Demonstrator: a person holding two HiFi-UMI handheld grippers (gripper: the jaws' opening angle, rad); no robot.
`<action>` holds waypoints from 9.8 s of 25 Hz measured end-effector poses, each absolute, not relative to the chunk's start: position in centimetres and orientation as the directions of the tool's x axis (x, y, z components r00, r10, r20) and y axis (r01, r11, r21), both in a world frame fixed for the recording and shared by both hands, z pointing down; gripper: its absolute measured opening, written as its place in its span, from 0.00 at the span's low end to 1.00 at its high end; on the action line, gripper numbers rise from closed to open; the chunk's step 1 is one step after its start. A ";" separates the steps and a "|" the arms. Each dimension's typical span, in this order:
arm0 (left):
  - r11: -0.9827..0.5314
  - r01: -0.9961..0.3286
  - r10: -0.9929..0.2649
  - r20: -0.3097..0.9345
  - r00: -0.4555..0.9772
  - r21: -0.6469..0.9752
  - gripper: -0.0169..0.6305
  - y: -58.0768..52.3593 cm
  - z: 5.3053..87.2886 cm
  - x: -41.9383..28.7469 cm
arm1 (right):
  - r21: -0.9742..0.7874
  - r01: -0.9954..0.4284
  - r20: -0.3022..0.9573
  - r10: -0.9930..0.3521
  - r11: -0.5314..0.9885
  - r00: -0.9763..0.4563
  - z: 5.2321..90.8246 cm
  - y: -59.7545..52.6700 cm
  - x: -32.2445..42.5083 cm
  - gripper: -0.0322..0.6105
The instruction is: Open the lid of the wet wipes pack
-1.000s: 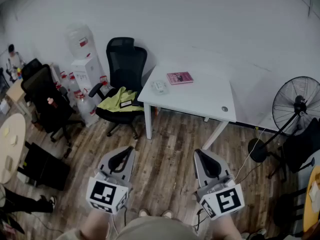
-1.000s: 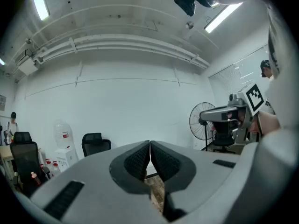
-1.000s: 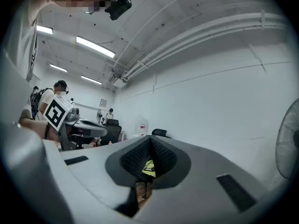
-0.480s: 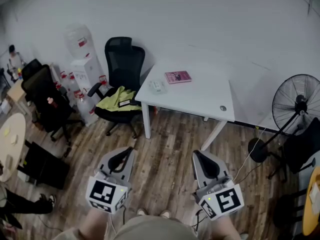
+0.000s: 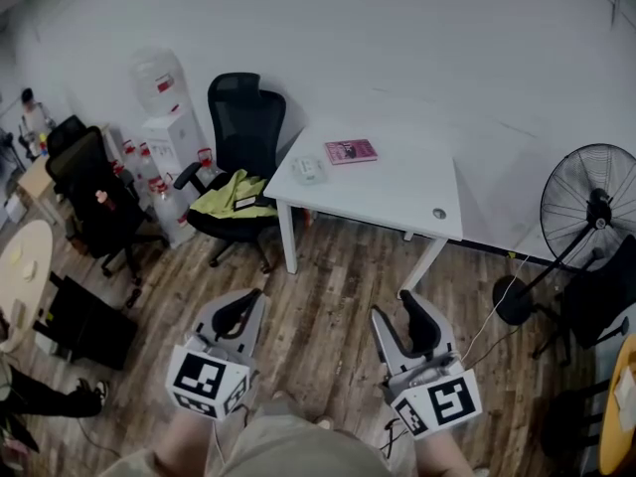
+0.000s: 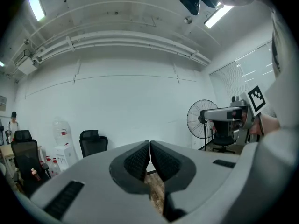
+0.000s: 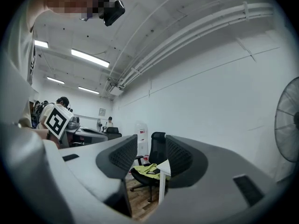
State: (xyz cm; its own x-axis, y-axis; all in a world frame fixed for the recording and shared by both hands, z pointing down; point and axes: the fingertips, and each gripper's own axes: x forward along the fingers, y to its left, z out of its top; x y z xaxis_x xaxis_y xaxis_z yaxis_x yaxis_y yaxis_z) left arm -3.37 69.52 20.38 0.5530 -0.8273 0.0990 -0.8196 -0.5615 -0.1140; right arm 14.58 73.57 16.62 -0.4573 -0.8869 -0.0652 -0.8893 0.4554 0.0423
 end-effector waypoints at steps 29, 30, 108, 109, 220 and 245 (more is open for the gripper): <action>-0.582 -0.807 -0.810 0.159 0.565 -0.099 0.06 42.8 22.4 -5.7 | 0.066 -0.900 0.046 -0.903 0.430 -0.428 19.2 46.7 11.5 0.37; -0.584 -0.806 -0.808 0.158 0.567 -0.098 0.06 41.2 22.3 -6.1 | 0.068 -0.901 0.049 -0.903 0.429 -0.426 19.2 45.1 11.0 0.37; -0.575 -0.817 -0.707 0.474 0.525 0.048 0.06 -16.2 42.1 -4.8 | -0.061 -0.828 0.604 -0.640 0.557 -0.475 46.3 -15.9 5.8 0.35; -0.584 -0.810 -0.690 0.489 0.534 0.061 0.06 -16.3 43.2 -4.4 | -0.060 -0.825 0.618 -0.629 0.561 -0.472 47.1 -15.9 5.6 0.35; -0.707 -0.652 -0.323 0.694 0.643 0.275 0.06 -16.1 66.0 0.7 | 0.195 -0.876 0.858 -0.509 0.440 -0.065 63.5 -14.6 4.1 0.38; -0.728 -0.643 -0.335 0.695 0.636 0.237 0.06 -16.1 66.2 1.1 | 0.122 -0.916 0.771 -0.618 0.383 -0.156 58.1 -16.4 7.4 0.12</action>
State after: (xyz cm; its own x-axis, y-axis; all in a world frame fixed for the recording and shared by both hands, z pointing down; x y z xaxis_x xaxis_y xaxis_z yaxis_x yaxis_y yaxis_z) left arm 1.08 -16.10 66.20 0.6359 -0.3346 0.6955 -0.6429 -0.7283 0.2374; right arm 7.37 -16.43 58.05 -0.1561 -0.6179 0.7706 -0.9157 0.3830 0.1215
